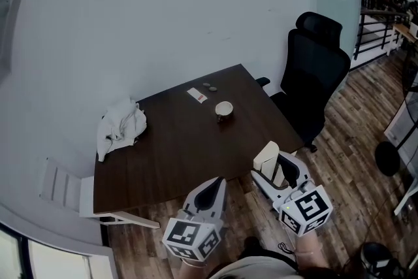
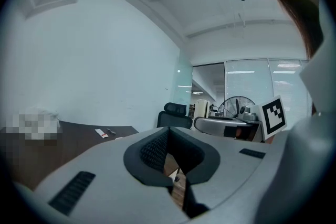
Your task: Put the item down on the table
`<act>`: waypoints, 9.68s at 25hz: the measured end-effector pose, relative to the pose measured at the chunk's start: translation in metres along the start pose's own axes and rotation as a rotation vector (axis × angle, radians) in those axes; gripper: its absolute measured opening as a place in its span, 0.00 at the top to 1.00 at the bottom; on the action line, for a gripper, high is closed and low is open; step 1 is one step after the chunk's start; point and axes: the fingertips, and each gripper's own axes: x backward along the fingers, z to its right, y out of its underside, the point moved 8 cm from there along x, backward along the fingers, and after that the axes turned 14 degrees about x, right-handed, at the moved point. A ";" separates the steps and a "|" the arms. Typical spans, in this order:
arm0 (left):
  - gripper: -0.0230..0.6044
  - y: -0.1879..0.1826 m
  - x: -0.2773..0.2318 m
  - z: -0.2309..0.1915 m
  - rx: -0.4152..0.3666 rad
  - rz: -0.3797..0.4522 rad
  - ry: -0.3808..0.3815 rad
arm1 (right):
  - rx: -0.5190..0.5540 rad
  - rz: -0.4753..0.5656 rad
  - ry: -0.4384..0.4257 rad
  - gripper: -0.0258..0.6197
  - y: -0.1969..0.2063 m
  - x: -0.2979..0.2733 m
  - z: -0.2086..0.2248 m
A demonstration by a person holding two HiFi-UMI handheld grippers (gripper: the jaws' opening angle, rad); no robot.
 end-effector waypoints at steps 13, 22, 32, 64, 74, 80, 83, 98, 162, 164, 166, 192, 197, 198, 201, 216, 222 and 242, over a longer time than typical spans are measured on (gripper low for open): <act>0.93 -0.017 -0.030 -0.020 -0.007 -0.008 -0.021 | 0.038 -0.025 -0.031 0.53 0.014 -0.051 0.024; 0.93 -0.029 -0.044 -0.054 -0.008 -0.013 0.025 | 0.088 -0.100 -0.007 0.53 0.037 -0.089 0.021; 0.93 -0.047 -0.063 -0.100 0.007 -0.030 0.049 | 0.142 -0.237 -0.015 0.53 0.076 -0.136 0.024; 0.93 -0.075 -0.091 -0.198 0.032 -0.039 0.023 | 0.296 -0.592 -0.282 0.53 0.201 -0.269 0.007; 0.93 -0.075 -0.100 -0.217 0.044 -0.047 0.014 | 0.312 -0.674 -0.349 0.53 0.227 -0.296 0.003; 0.93 -0.078 -0.100 -0.227 0.062 -0.049 -0.023 | 0.311 -0.707 -0.379 0.53 0.238 -0.309 0.000; 0.93 -0.075 -0.100 -0.234 0.067 -0.048 -0.024 | 0.316 -0.714 -0.395 0.53 0.242 -0.317 -0.002; 0.93 -0.070 -0.108 -0.253 0.090 -0.061 -0.052 | 0.306 -0.750 -0.450 0.53 0.263 -0.346 -0.004; 0.93 -0.074 -0.083 -0.242 0.089 -0.008 -0.122 | 0.156 -0.680 -0.381 0.57 0.263 -0.358 -0.018; 0.93 -0.073 -0.080 -0.239 0.084 -0.001 -0.121 | 0.139 -0.650 -0.362 0.58 0.254 -0.354 -0.016; 0.93 -0.073 -0.077 -0.236 0.082 0.005 -0.124 | 0.121 -0.620 -0.340 0.59 0.245 -0.349 -0.016; 0.93 -0.073 -0.045 -0.192 0.062 0.054 -0.117 | 0.009 -0.302 -0.132 0.82 0.127 -0.264 -0.020; 0.93 -0.069 -0.039 -0.180 0.061 0.059 -0.106 | 0.017 -0.262 -0.108 0.86 0.109 -0.245 -0.021; 0.93 -0.068 -0.038 -0.178 0.061 0.060 -0.101 | 0.021 -0.256 -0.106 0.86 0.105 -0.241 -0.020; 0.93 -0.067 -0.036 -0.169 0.057 0.061 -0.091 | 0.033 -0.238 -0.094 0.89 0.095 -0.229 -0.019; 0.93 -0.061 -0.020 -0.134 0.044 0.058 -0.058 | 0.043 -0.146 -0.029 0.95 0.056 -0.174 -0.016; 0.93 -0.058 -0.021 -0.121 0.032 0.052 -0.045 | 0.055 -0.115 -0.001 0.95 0.041 -0.152 -0.013; 0.93 -0.048 -0.029 -0.101 0.009 0.024 -0.058 | 0.054 -0.087 0.032 0.95 0.026 -0.120 0.001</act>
